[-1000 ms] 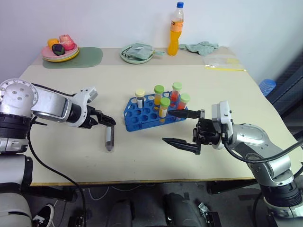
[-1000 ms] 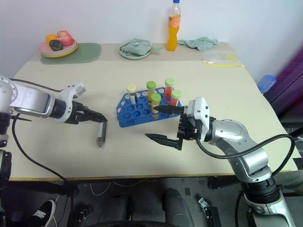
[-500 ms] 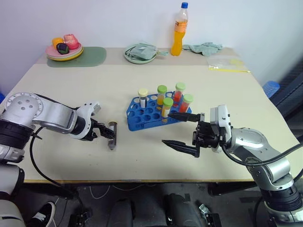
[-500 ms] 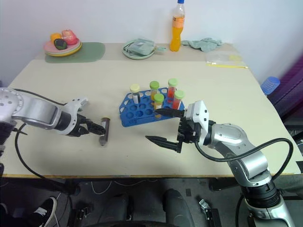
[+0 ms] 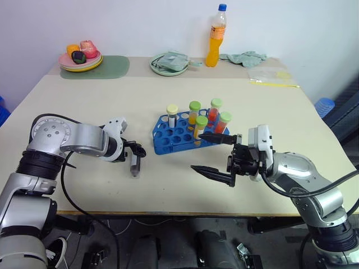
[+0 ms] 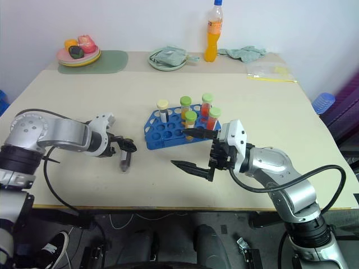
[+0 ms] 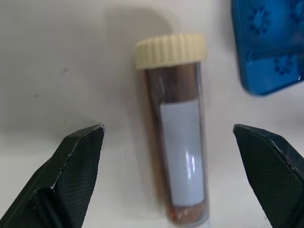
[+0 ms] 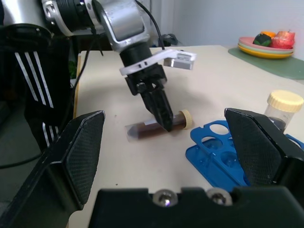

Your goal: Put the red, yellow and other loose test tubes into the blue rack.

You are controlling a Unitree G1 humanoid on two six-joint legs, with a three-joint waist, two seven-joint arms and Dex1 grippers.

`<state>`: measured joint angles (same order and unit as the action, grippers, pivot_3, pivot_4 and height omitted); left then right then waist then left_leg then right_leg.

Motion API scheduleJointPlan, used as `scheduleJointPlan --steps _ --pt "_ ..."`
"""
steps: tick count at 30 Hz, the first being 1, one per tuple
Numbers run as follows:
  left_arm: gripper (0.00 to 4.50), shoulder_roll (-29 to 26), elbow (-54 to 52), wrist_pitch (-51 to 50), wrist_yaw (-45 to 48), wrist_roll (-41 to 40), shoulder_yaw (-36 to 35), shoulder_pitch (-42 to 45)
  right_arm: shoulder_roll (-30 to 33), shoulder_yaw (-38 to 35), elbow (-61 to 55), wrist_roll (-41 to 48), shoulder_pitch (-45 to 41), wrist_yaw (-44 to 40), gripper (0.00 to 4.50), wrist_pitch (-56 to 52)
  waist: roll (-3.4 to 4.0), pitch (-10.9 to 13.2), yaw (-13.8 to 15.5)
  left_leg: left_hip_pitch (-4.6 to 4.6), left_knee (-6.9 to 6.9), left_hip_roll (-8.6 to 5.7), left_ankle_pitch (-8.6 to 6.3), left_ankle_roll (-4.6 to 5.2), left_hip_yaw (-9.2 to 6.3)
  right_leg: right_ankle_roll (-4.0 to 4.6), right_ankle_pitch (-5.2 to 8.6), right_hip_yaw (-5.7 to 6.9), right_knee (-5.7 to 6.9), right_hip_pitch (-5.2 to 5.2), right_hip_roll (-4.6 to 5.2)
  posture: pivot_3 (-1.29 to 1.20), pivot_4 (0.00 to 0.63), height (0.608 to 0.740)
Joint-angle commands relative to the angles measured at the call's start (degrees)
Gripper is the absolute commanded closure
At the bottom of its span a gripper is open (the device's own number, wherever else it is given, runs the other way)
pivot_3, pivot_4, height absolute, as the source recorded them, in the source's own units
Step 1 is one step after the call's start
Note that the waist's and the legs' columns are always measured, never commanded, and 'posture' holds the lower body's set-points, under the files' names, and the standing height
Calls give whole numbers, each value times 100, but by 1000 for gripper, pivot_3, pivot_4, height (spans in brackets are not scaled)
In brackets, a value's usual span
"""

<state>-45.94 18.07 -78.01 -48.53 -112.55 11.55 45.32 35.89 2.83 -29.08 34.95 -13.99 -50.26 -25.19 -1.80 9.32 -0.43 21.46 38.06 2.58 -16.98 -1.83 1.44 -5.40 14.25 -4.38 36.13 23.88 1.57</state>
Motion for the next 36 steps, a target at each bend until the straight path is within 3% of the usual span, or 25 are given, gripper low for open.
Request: scheduleJointPlan --steps 1,2,5,11,12,17,21,24,25,27,30,33,36 --pt "0 127 64 -104 -76 -45 -195 -112 31 -101 -190 -7 24 16 47 43 0 0 -4 0 0 0 0 0 -1 0 0 0 0 0 -1 0 150 740" --pt "0 157 78 -104 -126 -45 -237 -132 35 -104 -186 -13 30 17 47 49 0 0 -3 0 0 0 0 0 -1 0 0 0 0 0 0 0 150 740" --pt "829 206 100 -150 -141 -45 -316 -128 33 -106 -171 -32 34 20 0 58 1 0 -1 -1 0 -1 1 -1 -1 0 0 1 -1 -2 0 0 150 740" --pt "3604 322 21 -37 -392 -45 -511 -174 6 -64 -130 -145 61 10 0 142 0 0 -17 1 0 -2 1 -2 -3 0 0 1 -2 -2 0 0 150 740" --pt "3714 353 -44 92 -559 -45 -599 -215 2 -55 -122 -170 64 7 0 158 0 0 -18 0 0 -2 1 -2 -3 0 0 1 -2 -1 0 0 150 740" --pt "3714 609 -625 932 -1445 -45 -1306 -555 -47 -77 -55 -254 50 40 0 206 -1 0 -21 0 -1 0 3 -5 -5 0 0 1 -1 -1 1 0 150 740" --pt "3714 500 -1232 1190 -1615 -45 -1504 -905 -81 -62 -42 -313 64 49 0 252 -1 0 -21 1 -2 1 5 -9 -4 0 -1 1 -1 1 0 0 150 740" --pt "3714 133 -1838 1408 -918 903 -1731 -1109 -97 -37 -29 -393 94 34 0 315 -2 1 -26 2 -3 0 7 -14 -3 1 0 1 -3 1 0 0 150 740" --pt "3714 98 -2006 1515 -615 1237 -1786 -1154 -102 -37 -19 -406 98 31 0 330 -2 2 -24 2 -4 0 8 -16 -3 2 0 1 -3 1 0 0 150 740" --pt "3714 -137 -2892 2221 1019 2760 -1639 -1405 -167 -53 15 -420 62 96 0 335 0 2 -22 2 -8 -1 14 -27 -1 4 1 2 -5 3 -2 0 150 740" --pt "3714 -201 -3518 2994 2423 4056 -1573 -1759 -261 -55 34 -430 22 203 0 307 0 3 -2 3 -21 -8 28 -54 2 5 2 2 -19 3 4 0 150 740" --pt "3714 -264 -4170 5039 4376 6269 -1123 -2429 -417 2 75 -603 51 438 0 353 1 3 -27 6 -28 -7 29 -57 5 6 1 -1 -32 4 6 0 150 740" --pt "3714 44 -3936 6339 5839 7223 -898 -2775 -498 -15 106 -660 45 554 0 362 3 2 -29 3 -50 -5 31 -61 10 11 -1 -3 -53 5 6 0 150 740"
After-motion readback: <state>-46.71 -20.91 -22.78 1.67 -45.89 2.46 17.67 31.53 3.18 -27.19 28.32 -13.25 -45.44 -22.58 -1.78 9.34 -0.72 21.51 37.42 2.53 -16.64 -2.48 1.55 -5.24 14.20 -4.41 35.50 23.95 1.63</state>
